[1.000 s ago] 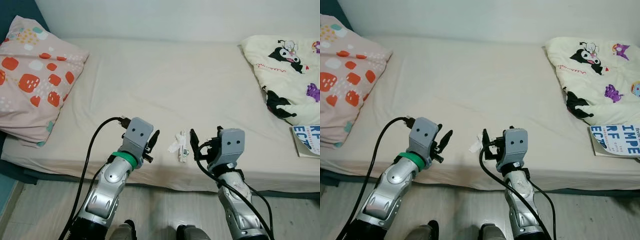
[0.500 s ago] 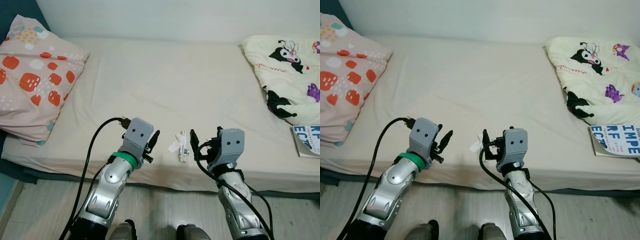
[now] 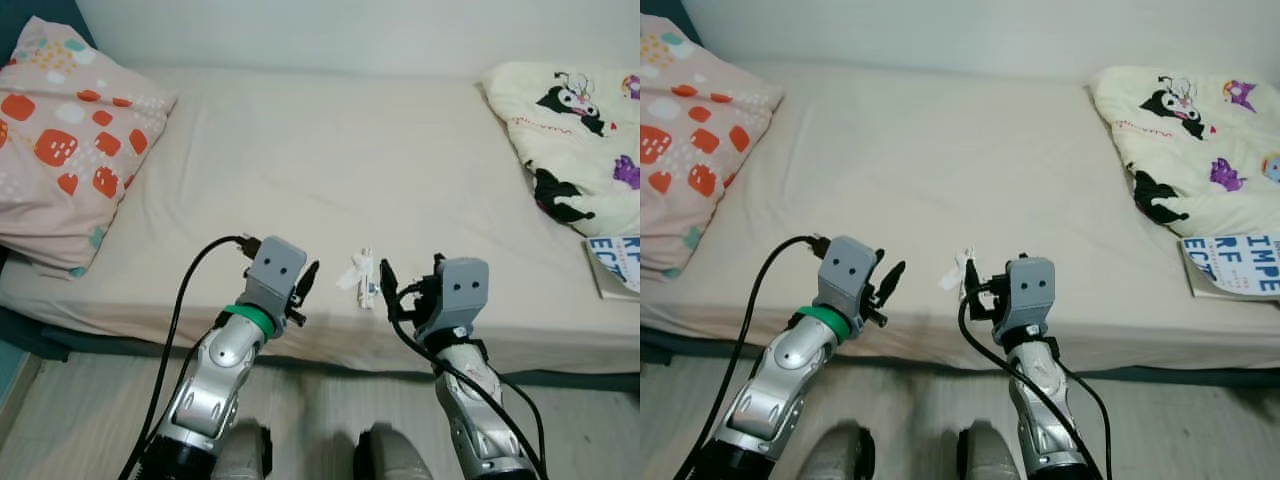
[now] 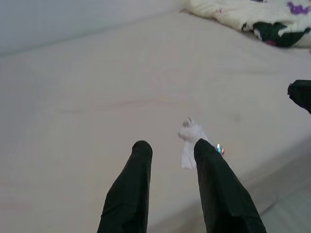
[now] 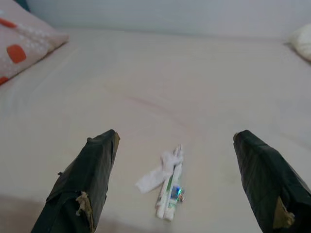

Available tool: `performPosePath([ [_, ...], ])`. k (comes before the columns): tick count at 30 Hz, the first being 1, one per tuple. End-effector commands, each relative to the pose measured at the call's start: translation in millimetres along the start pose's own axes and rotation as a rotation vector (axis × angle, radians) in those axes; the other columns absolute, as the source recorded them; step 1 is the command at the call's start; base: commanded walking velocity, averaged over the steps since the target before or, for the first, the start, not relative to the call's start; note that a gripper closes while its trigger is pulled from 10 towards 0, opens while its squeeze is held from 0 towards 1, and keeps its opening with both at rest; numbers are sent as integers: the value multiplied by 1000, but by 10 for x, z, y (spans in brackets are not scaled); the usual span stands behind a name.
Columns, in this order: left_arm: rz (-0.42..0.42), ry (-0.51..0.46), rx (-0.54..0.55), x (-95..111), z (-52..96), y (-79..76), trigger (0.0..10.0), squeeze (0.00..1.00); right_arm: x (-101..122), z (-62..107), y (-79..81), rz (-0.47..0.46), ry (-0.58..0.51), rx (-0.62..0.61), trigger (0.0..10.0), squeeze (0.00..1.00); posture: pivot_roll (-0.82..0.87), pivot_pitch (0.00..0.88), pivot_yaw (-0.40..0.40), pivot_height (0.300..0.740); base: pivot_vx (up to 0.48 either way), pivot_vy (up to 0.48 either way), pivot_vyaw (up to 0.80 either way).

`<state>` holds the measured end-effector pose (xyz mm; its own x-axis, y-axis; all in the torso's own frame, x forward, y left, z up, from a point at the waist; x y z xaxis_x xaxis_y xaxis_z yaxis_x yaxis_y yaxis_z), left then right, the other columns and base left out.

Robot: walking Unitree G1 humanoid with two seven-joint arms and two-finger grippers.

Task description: Clean up the room

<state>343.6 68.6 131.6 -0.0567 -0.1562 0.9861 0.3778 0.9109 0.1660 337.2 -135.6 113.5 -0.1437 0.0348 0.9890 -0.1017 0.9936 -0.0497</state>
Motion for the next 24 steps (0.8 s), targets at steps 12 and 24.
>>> performPosePath([
  [12, -2, 39, 0, -127, 22, 5, 10000, 0, -94, 29, -10, -9, 30, -10, 10000, 0, -22, 105, 56, 565, 0, 0, 0],
  [24, -6, 43, 8, -136, 21, 20, 10000, 0, -76, 12, 10, -7, 19, 10, 10000, 0, -14, 114, 53, 530, 0, 0, 0],
])
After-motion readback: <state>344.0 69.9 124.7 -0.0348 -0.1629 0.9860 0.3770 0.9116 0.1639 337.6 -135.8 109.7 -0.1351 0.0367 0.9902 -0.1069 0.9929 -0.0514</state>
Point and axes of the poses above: a point about 5 cm out from each wrist's last joint towards the gripper, its own z axis pointing back from the gripper into the wrist, its own x axis along the axis of the wrist's last joint, y = z × x, the point moved 5 cm from there along -z, pointing out of the wrist towards the gripper, and after that the axes turned 3 degrees about z, right-handed, at the moved point
